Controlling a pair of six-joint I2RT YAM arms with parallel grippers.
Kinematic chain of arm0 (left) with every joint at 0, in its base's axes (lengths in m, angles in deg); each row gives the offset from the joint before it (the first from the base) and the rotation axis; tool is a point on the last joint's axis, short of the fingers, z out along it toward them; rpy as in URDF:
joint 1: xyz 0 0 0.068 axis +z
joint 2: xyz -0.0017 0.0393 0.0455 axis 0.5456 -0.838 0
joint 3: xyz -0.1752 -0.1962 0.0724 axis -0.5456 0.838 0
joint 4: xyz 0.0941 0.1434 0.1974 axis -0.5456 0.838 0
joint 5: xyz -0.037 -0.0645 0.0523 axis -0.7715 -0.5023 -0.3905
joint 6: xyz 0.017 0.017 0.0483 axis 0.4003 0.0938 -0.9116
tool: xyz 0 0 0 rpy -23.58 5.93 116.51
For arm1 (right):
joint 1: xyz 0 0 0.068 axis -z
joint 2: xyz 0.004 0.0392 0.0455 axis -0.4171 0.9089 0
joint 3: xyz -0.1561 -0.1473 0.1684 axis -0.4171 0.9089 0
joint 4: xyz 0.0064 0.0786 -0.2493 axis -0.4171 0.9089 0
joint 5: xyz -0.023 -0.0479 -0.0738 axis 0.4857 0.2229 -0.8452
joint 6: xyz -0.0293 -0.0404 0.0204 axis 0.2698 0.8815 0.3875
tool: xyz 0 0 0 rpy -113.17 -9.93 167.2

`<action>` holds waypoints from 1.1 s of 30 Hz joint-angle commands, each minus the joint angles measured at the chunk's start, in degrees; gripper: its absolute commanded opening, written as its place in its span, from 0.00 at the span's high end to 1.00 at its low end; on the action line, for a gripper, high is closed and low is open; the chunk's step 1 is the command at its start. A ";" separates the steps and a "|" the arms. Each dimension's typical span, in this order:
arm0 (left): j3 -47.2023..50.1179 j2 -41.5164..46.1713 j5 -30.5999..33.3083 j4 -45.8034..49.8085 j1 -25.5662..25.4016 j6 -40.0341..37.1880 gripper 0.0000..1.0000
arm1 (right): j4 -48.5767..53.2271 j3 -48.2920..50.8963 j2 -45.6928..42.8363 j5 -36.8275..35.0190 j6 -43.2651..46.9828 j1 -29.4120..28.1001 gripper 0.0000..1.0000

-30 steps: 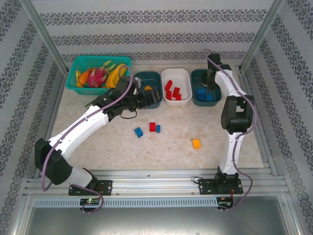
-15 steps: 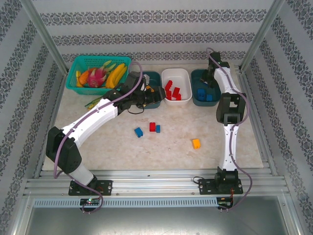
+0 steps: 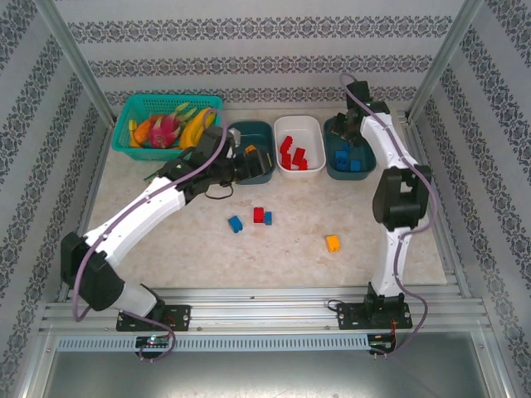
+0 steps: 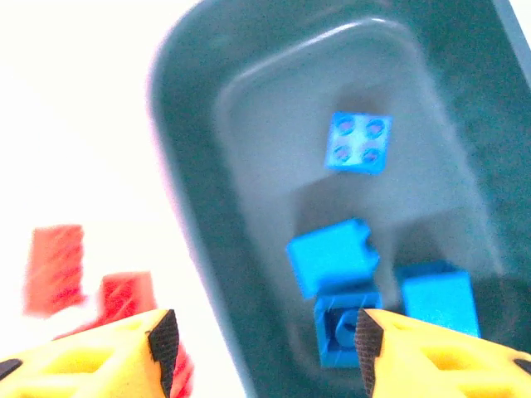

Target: Sort the legos into containers by color

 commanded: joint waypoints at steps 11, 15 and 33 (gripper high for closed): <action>17.22 23.21 10.21 16.36 5.07 3.52 0.11 | -10.68 35.67 -24.83 0.63 4.47 -34.33 0.27; 20.92 31.56 14.04 21.62 5.09 6.43 0.11 | -11.45 34.88 -21.29 1.66 5.15 -42.13 0.27; 24.23 44.50 16.05 29.92 5.05 11.54 0.11 | -3.00 13.62 4.32 0.63 9.17 -47.16 0.36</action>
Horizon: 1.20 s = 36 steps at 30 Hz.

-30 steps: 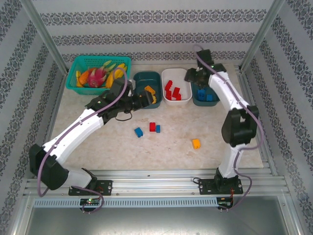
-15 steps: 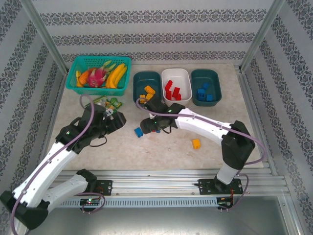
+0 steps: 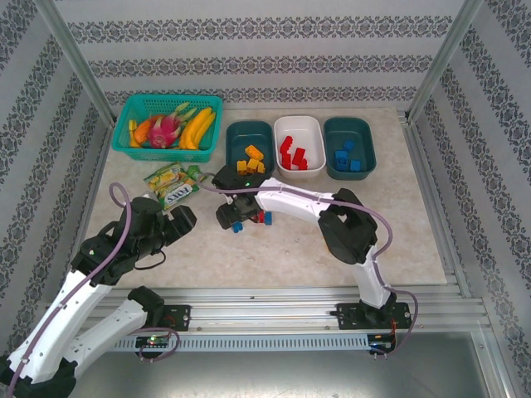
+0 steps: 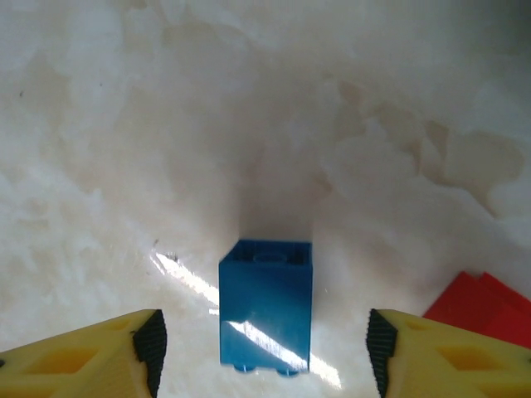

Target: Sort the legos into containers by color

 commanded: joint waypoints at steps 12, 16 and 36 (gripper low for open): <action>0.56 1.59 0.52 1.02 0.67 1.39 0.11 | 3.72 -4.15 6.34 -0.40 0.78 -0.62 0.63; 1.11 0.26 -3.83 -4.14 0.66 -0.49 0.12 | 3.76 -3.91 2.55 -1.44 0.11 -0.12 0.72; -18.22 -37.81 -21.64 -33.90 -3.67 -7.86 0.12 | 1.19 0.26 -14.37 2.13 -6.76 41.84 0.73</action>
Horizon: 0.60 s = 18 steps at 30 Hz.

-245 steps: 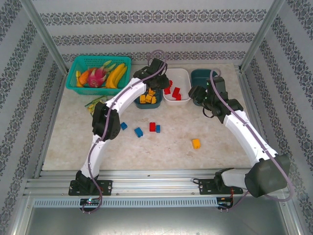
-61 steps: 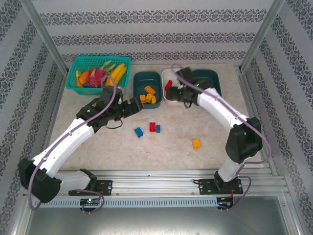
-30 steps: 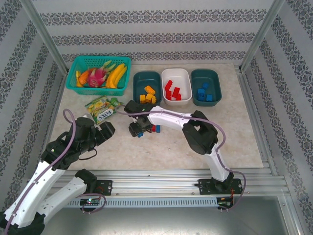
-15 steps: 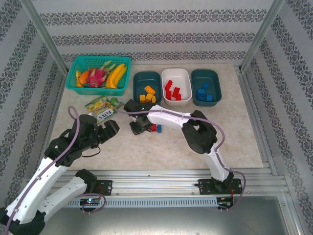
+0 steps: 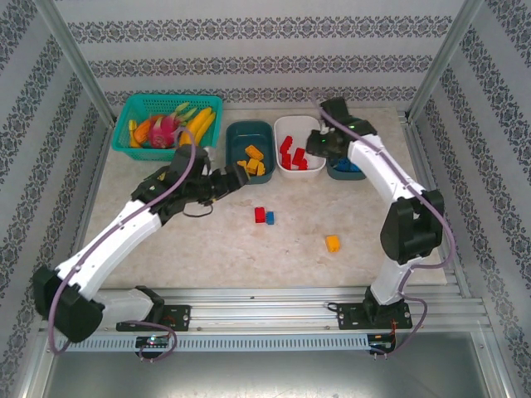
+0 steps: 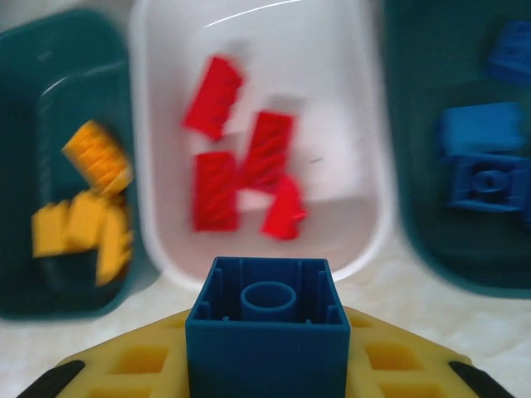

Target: Sort the legos into containers by color

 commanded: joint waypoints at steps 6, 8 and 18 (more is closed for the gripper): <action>-13.03 -16.53 -4.51 -11.95 -3.37 -2.50 0.13 | 1.23 -15.64 16.63 3.86 -3.95 10.71 0.74; -16.74 -20.07 -4.79 -12.59 -3.61 -2.91 0.13 | 2.69 -21.82 22.02 4.79 -3.91 11.82 0.74; -32.52 -34.95 -7.40 -10.03 -4.39 -4.67 0.14 | 11.19 -47.80 43.11 7.93 -5.46 14.72 0.73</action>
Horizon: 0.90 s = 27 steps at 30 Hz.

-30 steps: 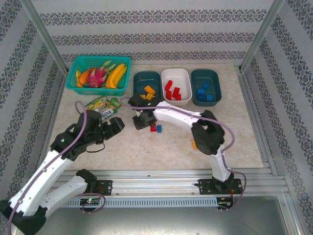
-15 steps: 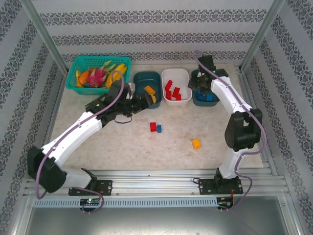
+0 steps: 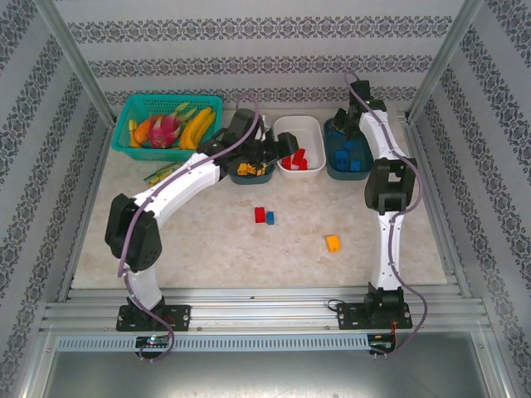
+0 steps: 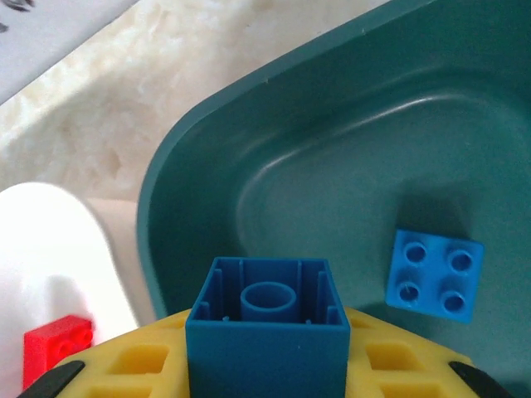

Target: Sort the legos into containers by color

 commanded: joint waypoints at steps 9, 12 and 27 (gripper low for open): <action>-13.54 -9.16 -1.57 2.36 -2.50 -2.77 0.14 | 5.83 -7.29 7.06 3.68 -2.10 1.19 0.59; -14.41 -9.72 -1.89 2.78 -2.54 -2.88 0.14 | 6.15 -7.26 6.15 3.96 -2.07 1.15 0.50; -14.55 -11.94 0.54 18.27 -9.51 -10.78 0.14 | -3.92 31.15 -34.27 -5.39 -5.38 -4.89 0.44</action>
